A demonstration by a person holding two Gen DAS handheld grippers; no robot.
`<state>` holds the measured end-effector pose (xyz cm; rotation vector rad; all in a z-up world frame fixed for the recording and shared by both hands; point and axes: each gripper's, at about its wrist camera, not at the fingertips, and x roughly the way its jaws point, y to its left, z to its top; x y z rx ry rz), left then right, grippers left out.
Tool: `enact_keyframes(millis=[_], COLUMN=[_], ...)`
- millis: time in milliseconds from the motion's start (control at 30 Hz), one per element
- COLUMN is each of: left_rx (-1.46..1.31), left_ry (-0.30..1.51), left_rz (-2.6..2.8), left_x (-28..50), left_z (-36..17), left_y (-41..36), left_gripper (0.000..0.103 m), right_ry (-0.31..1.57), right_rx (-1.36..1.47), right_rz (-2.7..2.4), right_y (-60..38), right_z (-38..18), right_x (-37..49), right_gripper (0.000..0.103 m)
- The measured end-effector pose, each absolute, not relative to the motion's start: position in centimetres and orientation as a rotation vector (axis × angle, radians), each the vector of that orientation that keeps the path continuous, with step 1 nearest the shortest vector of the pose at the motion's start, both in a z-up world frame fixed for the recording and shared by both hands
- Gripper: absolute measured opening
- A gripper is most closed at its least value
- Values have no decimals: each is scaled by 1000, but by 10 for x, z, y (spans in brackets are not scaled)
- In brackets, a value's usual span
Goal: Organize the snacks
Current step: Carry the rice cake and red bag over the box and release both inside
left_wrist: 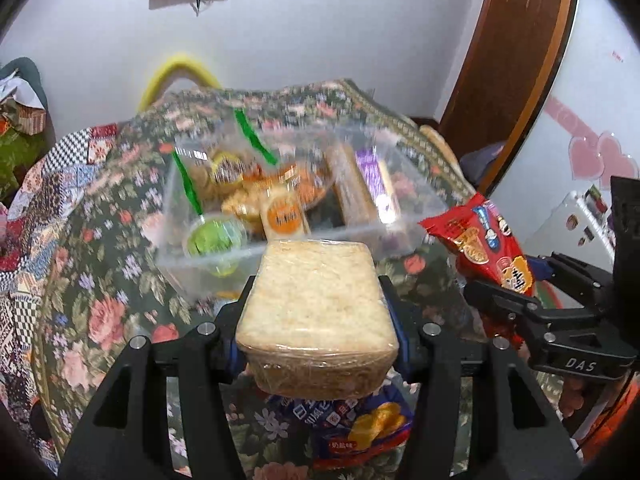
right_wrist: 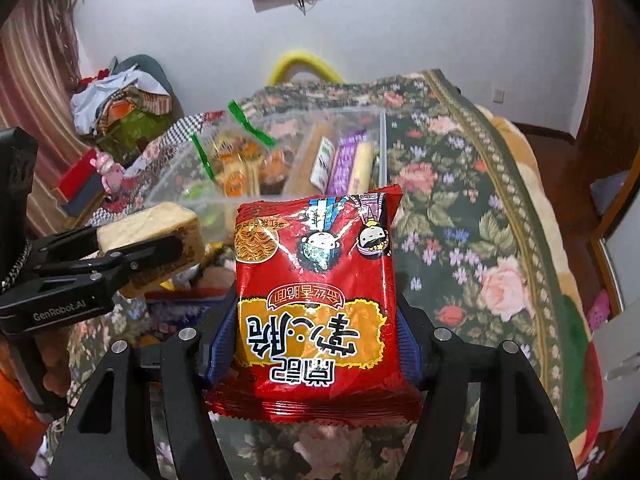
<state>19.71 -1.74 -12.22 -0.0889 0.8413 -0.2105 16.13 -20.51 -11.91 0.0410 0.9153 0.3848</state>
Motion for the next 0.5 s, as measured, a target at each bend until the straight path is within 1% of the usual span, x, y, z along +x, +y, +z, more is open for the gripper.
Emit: enact_keyframes(millis=[233, 500], left_rx=[-108, -138], left_ry=[768, 756], left_rz=[-171, -124], left_x=[213, 246], left_z=[-94, -94], left_y=[-3, 14], left_gripper=[55, 55], right_ry=[839, 782], right_rx=[54, 77], right_rz=[386, 409], right_y=[-199, -184], right_z=[-99, -88], right_x=[177, 206], right_gripper=[63, 63])
